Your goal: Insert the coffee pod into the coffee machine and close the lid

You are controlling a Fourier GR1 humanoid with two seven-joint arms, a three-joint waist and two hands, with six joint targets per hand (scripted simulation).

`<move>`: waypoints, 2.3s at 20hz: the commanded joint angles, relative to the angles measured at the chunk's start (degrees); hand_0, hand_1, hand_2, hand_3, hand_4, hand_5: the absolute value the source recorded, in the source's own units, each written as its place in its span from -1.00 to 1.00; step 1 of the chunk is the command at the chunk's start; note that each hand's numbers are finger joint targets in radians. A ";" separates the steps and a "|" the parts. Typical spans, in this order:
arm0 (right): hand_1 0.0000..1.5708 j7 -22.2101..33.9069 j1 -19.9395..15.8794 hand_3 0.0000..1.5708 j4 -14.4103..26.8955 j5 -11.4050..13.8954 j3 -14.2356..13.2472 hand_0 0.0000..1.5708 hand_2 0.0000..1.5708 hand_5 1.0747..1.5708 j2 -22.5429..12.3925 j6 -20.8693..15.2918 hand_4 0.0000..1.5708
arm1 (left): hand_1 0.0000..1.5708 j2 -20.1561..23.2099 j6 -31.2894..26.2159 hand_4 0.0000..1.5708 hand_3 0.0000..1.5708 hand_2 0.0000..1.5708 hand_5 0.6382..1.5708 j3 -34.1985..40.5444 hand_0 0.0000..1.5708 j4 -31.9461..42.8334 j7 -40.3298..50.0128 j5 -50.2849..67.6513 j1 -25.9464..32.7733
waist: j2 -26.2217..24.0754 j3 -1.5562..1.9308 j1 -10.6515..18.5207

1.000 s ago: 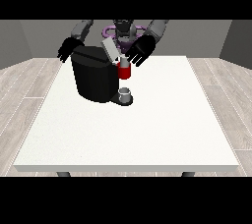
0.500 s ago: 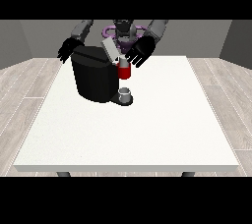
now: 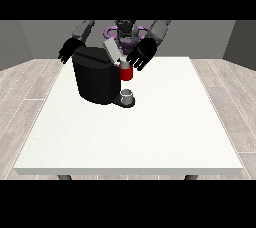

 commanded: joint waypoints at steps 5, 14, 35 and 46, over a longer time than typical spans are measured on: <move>-1.00 0.49 -0.73 -1.00 1.72 -0.09 -0.42 -1.00 -1.00 1.00 0.51 -0.83 -0.57 | 0.34 -1.77 0.73 -0.54 0.21 0.42 1.00 -1.63 0.34 -0.32 1.69 -2.24 -0.18 | -0.57 -0.05 1.00; -1.00 -0.43 1.18 -1.00 0.06 -0.39 0.03 -1.00 -1.00 1.00 -0.80 1.23 -0.42 | -1.00 1.01 -1.26 -1.00 -0.86 -0.52 1.00 -4.11 -1.00 0.18 -3.90 -5.06 2.19 | -0.34 -0.06 0.02; -1.00 -4.62 3.77 -1.00 7.06 -0.65 -2.44 -1.00 -1.00 1.00 0.47 -1.20 -0.48 | -1.00 -1.59 -6.92 -1.00 -1.00 -1.00 1.00 -0.95 -1.00 -2.33 -0.54 -2.63 2.24 | -6.76 -0.05 4.94; -1.00 -2.43 11.13 -1.00 9.35 -3.69 -7.59 -1.00 -1.00 1.00 -2.34 -0.97 -0.46 | -1.00 -15.70 -5.98 -1.00 -1.00 -1.00 1.00 12.05 -1.00 -4.47 -4.44 16.17 17.03 | -20.78 -0.11 14.81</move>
